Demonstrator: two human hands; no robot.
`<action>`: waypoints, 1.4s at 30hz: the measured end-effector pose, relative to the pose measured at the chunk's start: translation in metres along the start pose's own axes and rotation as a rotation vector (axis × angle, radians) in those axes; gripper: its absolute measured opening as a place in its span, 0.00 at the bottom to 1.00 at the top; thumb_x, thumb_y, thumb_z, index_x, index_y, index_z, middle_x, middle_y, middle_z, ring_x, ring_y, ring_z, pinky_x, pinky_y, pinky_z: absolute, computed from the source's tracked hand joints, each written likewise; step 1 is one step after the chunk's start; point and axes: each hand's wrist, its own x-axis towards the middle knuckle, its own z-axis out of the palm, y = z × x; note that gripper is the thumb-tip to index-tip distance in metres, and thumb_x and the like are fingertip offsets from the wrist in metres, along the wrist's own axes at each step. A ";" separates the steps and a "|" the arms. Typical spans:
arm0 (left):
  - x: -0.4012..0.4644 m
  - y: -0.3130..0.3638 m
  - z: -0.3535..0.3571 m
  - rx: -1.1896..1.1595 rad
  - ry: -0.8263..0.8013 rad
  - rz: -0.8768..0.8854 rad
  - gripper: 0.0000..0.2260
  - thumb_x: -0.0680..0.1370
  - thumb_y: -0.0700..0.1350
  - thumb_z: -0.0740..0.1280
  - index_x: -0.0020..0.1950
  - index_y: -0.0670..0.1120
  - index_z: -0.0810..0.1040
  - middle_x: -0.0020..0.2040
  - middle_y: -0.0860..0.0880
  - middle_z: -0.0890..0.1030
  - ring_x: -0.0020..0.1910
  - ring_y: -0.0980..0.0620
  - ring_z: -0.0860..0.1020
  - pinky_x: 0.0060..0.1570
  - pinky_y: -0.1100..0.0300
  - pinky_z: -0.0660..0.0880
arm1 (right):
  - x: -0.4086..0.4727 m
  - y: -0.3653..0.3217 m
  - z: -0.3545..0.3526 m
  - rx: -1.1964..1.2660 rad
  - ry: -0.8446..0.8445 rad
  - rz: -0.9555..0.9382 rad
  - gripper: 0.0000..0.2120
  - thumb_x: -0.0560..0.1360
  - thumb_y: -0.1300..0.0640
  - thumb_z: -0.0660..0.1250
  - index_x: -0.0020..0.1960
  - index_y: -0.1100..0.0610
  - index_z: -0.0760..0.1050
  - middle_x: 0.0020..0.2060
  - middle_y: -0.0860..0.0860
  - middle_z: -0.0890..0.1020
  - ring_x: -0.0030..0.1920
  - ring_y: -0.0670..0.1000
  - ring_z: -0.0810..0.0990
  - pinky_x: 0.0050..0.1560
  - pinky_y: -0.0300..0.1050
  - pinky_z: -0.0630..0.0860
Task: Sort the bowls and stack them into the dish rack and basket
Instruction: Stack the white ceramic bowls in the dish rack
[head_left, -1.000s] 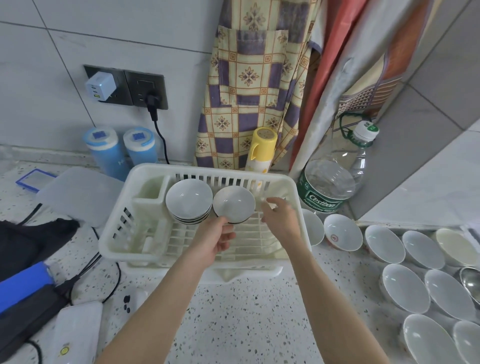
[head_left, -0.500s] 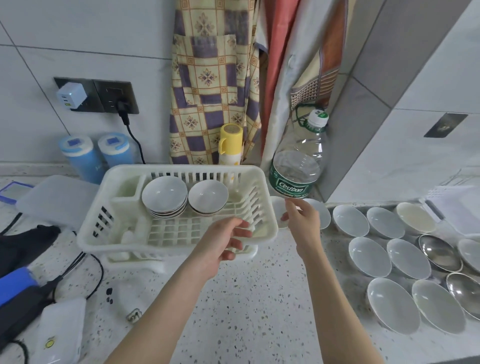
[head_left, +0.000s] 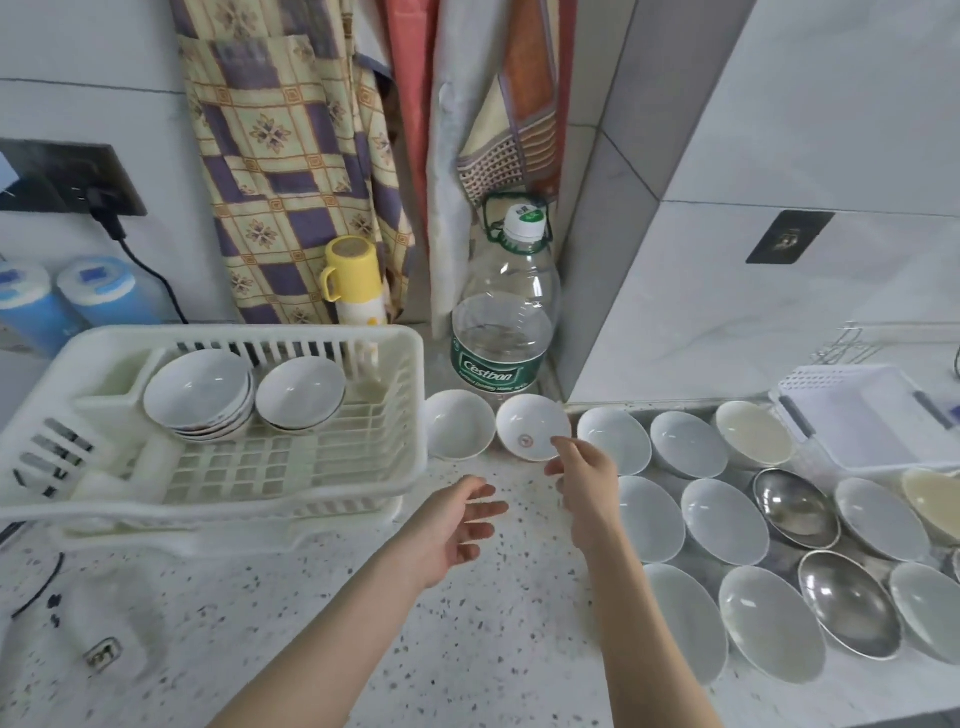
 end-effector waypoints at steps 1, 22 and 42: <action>0.007 -0.001 0.005 -0.075 0.028 -0.001 0.09 0.81 0.47 0.63 0.56 0.45 0.77 0.47 0.48 0.85 0.31 0.53 0.74 0.26 0.62 0.65 | 0.005 0.003 -0.005 0.011 -0.005 0.033 0.07 0.77 0.55 0.65 0.45 0.56 0.81 0.27 0.47 0.78 0.29 0.48 0.68 0.30 0.40 0.64; 0.110 0.011 0.017 -0.407 0.383 0.095 0.15 0.82 0.39 0.59 0.70 0.44 0.68 0.42 0.42 0.80 0.33 0.50 0.77 0.21 0.66 0.65 | 0.079 0.047 0.009 -0.040 -0.162 0.387 0.12 0.78 0.53 0.60 0.59 0.56 0.69 0.49 0.56 0.83 0.31 0.49 0.68 0.29 0.41 0.63; 0.067 -0.014 -0.007 -0.251 0.338 0.084 0.10 0.80 0.35 0.57 0.61 0.39 0.71 0.45 0.36 0.85 0.20 0.58 0.67 0.17 0.67 0.60 | 0.033 0.016 -0.009 -0.030 -0.014 0.176 0.09 0.72 0.60 0.58 0.47 0.58 0.76 0.31 0.53 0.86 0.30 0.49 0.63 0.27 0.40 0.62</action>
